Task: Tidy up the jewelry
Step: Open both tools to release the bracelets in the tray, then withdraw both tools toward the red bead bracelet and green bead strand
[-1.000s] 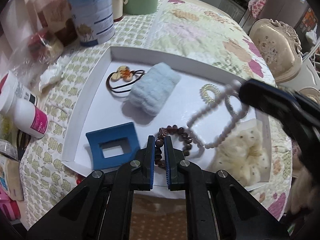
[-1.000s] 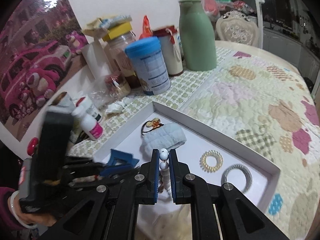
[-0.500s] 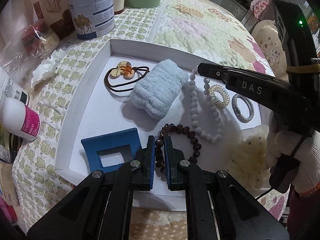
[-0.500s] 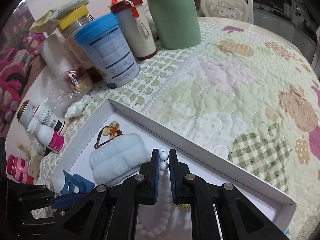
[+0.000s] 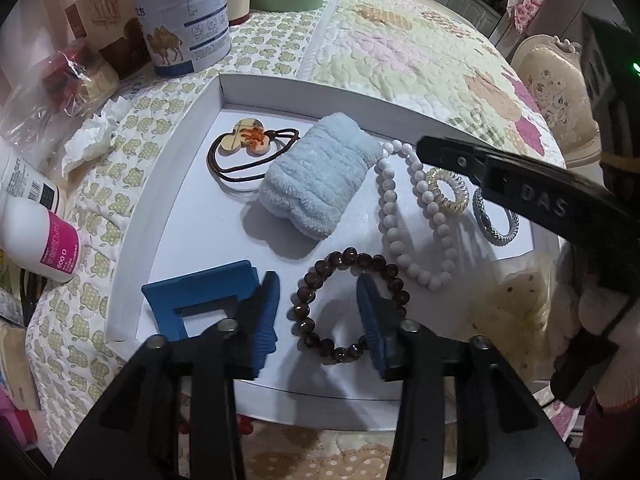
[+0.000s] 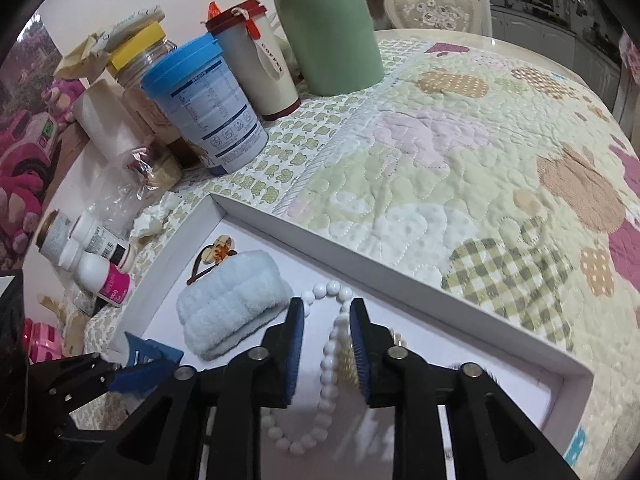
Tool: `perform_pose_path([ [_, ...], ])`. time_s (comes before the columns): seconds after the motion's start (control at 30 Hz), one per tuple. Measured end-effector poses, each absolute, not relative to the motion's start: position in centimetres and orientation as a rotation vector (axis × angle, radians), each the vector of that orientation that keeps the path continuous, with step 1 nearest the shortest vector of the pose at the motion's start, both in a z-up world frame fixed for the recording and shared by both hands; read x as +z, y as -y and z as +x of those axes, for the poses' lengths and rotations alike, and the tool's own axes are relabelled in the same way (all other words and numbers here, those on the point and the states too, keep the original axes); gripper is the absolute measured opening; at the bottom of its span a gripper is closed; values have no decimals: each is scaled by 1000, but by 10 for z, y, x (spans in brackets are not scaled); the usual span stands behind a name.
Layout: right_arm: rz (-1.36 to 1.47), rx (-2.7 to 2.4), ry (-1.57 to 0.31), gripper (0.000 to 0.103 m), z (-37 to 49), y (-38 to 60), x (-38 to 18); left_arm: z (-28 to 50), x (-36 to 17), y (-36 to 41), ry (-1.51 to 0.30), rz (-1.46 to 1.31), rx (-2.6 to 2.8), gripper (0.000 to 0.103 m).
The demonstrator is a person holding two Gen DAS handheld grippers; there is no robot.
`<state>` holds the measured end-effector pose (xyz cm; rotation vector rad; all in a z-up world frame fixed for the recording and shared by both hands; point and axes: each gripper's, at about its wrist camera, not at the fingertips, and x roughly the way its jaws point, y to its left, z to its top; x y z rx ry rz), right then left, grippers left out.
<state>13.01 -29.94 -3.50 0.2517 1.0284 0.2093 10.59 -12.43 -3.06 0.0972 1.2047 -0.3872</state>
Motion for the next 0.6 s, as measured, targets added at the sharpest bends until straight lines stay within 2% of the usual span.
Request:
perform_pose_path([
  [0.4, 282, 138, -927, 36, 63, 305, 19, 88, -8, 117, -1133, 121, -345, 42],
  [0.53, 289, 112, -907, 37, 34, 306, 31, 78, 2, 113, -1108, 117, -343, 51],
  [0.6, 295, 97, -901, 37, 19, 308, 34, 71, 7, 111, -1099, 116, -342, 52],
])
